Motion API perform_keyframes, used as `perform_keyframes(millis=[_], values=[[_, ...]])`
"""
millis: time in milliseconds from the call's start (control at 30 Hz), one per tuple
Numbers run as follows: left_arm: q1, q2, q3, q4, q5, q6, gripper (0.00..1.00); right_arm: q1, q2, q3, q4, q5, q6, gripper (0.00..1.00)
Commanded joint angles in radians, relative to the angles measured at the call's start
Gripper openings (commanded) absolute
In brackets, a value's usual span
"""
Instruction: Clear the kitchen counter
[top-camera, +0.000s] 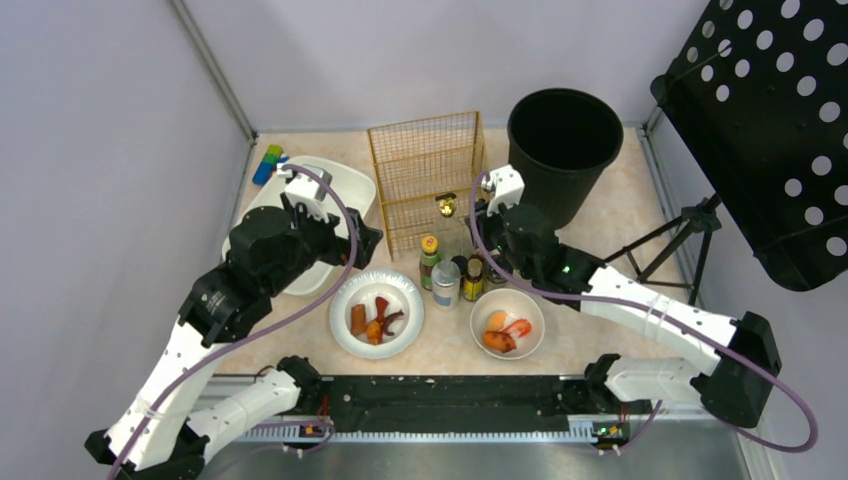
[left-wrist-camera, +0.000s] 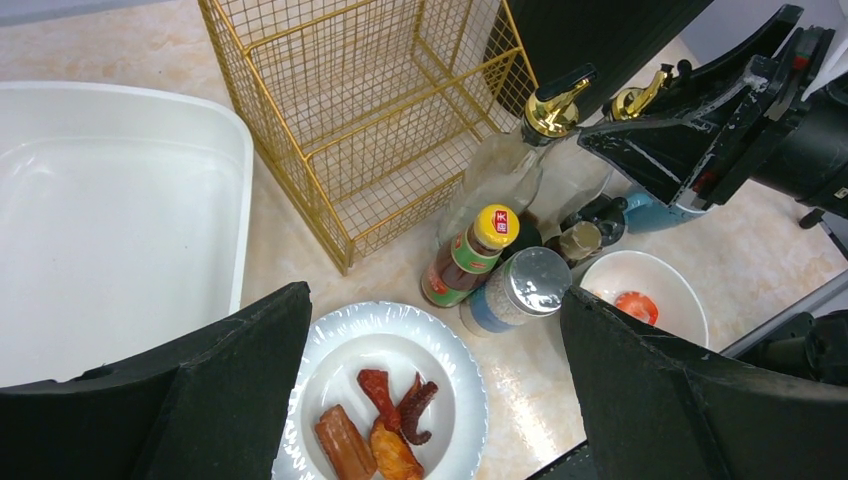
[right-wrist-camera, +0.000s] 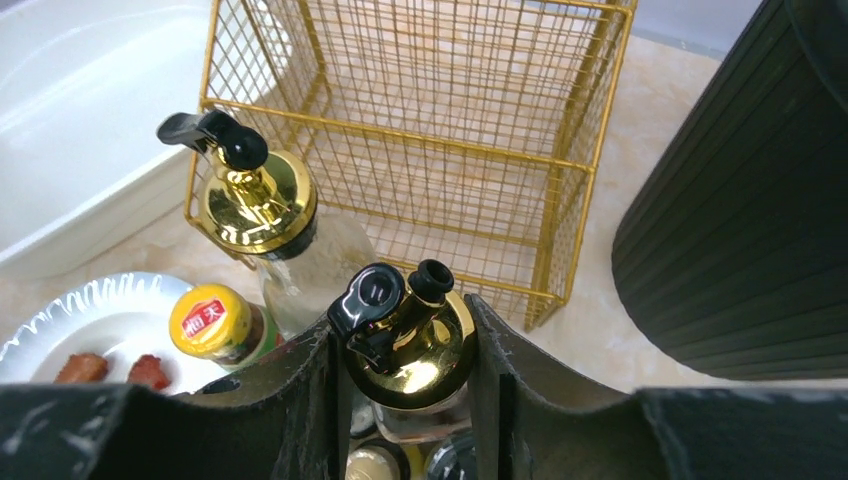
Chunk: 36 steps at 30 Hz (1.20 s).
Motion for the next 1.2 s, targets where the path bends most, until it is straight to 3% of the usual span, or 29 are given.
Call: perform_keyframes(millis=[0,300,733,1167], values=[[0.001,-0.008,-0.014,0.033,-0.013,0.008,0.99,0.012,-0.049,0.107,0.008,0.066,-0.060,0.00],[0.001,-0.003,-0.016,0.037,-0.019,0.014,0.99,0.012,-0.065,0.177,-0.002,0.070,-0.086,0.00],[0.002,-0.002,-0.019,0.034,-0.022,0.025,0.99,0.012,-0.010,0.528,-0.243,0.097,-0.066,0.00],[0.002,-0.015,-0.050,0.044,-0.018,0.029,0.99,0.013,0.134,0.803,-0.248,0.188,-0.148,0.00]])
